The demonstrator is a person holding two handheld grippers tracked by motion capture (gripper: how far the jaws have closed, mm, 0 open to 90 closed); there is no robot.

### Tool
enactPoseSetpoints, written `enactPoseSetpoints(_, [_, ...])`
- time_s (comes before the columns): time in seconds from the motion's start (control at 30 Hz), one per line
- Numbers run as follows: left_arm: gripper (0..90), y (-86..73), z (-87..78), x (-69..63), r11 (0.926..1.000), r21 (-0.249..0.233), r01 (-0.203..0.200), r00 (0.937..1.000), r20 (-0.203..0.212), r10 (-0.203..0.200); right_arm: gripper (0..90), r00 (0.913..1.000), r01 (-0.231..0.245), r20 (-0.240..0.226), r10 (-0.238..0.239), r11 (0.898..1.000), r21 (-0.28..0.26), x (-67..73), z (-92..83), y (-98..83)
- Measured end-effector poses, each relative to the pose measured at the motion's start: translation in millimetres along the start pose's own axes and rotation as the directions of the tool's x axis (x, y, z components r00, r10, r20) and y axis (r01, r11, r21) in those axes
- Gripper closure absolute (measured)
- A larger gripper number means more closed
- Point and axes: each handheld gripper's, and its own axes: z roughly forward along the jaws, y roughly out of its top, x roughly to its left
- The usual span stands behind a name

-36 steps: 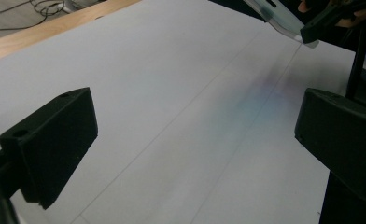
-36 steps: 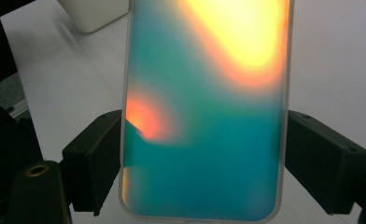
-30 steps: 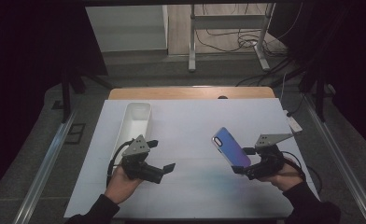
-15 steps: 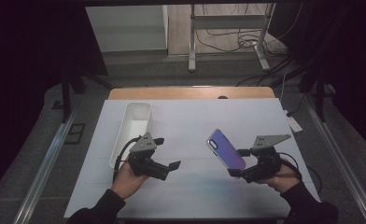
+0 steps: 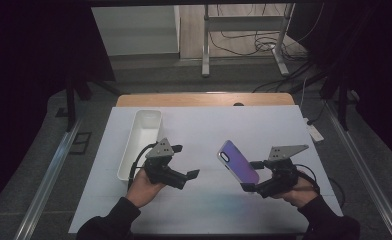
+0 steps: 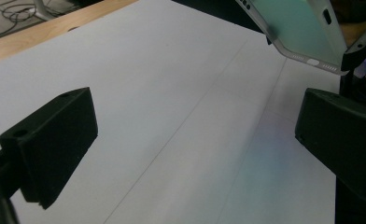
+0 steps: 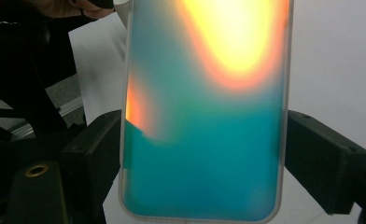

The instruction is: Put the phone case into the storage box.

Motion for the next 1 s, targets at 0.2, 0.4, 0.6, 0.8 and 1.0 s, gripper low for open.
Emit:
enactPoseSetpoints(0.2, [0.2, 1.5, 5.1, 1.4, 1.0, 0.005, -0.007, 1.0, 0.005, 0.007, 16.9, 0.9999, 0.0, -0.012, 0.0, 1.0, -0.004, 1.5, 0.8, 0.9])
enactPoseSetpoints(0.4, [0.2, 4.8, 8.8, 2.5, 0.9999, 0.0, -0.012, 0.9999, 0.0, 0.012, 16.9, 0.9997, 0.008, -0.023, -0.008, 1.0, -0.006, 3.7, 2.4, 2.1])
enactPoseSetpoints(0.6, [0.2, 7.0, 12.9, 3.3, 0.9999, -0.003, -0.012, 0.9999, 0.013, 0.012, 16.9, 0.9987, 0.016, -0.047, -0.017, 1.0, -0.014, 6.9, 3.6, 3.8])
enactPoseSetpoints(0.8, [0.2, 9.5, 16.9, 3.6, 0.9998, -0.009, -0.015, 0.9994, 0.031, 0.016, 16.9, 0.9974, 0.023, -0.067, -0.024, 1.0, -0.02, 9.0, 5.1, 5.3])
enactPoseSetpoints(1.0, [0.2, 12.3, 20.0, 4.1, 0.9997, -0.014, -0.021, 0.9988, 0.044, 0.022, 16.9, 0.9951, 0.027, -0.095, -0.03, 0.999, -0.035, 11.0, 5.8, 7.3])
